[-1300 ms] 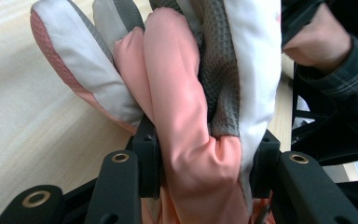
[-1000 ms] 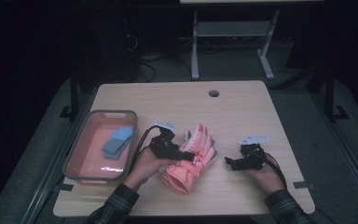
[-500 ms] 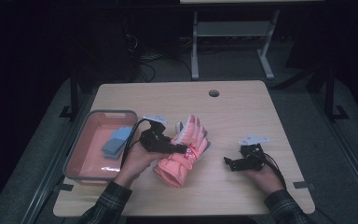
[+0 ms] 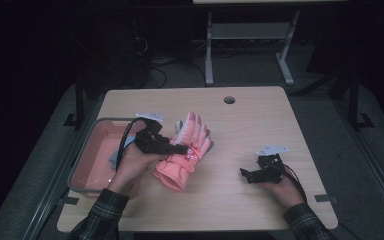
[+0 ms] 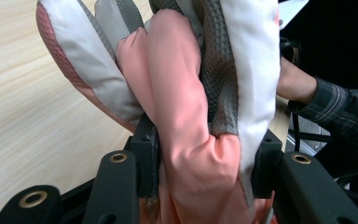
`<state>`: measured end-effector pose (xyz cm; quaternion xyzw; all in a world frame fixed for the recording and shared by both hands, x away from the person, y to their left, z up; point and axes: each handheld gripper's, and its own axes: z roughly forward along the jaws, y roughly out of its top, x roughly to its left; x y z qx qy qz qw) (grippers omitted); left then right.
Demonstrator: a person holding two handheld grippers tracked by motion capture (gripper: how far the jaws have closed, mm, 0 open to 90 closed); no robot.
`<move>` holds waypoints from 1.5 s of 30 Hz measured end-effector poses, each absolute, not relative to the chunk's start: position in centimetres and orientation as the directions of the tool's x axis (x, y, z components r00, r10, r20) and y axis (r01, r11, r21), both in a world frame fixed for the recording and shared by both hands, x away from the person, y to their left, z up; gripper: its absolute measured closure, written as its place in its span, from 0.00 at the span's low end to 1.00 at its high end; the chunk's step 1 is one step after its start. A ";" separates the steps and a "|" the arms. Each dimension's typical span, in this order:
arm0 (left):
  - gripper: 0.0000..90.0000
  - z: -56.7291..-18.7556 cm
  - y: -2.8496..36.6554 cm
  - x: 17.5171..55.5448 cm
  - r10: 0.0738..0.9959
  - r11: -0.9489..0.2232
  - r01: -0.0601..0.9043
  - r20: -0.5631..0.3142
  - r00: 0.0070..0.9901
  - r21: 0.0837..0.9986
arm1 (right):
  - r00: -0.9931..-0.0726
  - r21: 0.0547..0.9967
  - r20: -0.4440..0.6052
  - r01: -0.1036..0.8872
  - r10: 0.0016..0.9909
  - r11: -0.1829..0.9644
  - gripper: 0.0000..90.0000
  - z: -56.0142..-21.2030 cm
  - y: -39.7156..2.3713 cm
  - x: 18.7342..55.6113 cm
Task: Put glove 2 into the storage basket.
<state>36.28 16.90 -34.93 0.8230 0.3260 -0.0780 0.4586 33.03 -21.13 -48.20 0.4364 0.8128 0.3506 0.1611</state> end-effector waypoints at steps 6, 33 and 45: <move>0.61 -34.1 18.8 36.4 0.483 -0.347 0.612 -0.424 0.766 0.711 | -0.567 0.711 0.044 0.596 0.823 0.372 0.08 -48.2 -21.1 33.0; 0.61 -32.0 28.0 35.8 0.632 -0.264 0.649 -0.381 0.676 0.714 | -0.566 0.711 0.045 0.597 0.823 0.372 0.08 -48.2 -21.1 33.0; 0.61 -33.0 32.6 36.2 0.718 -0.199 0.681 -0.368 0.591 0.705 | -0.566 0.711 0.045 0.597 0.823 0.372 0.08 -48.2 -21.1 33.0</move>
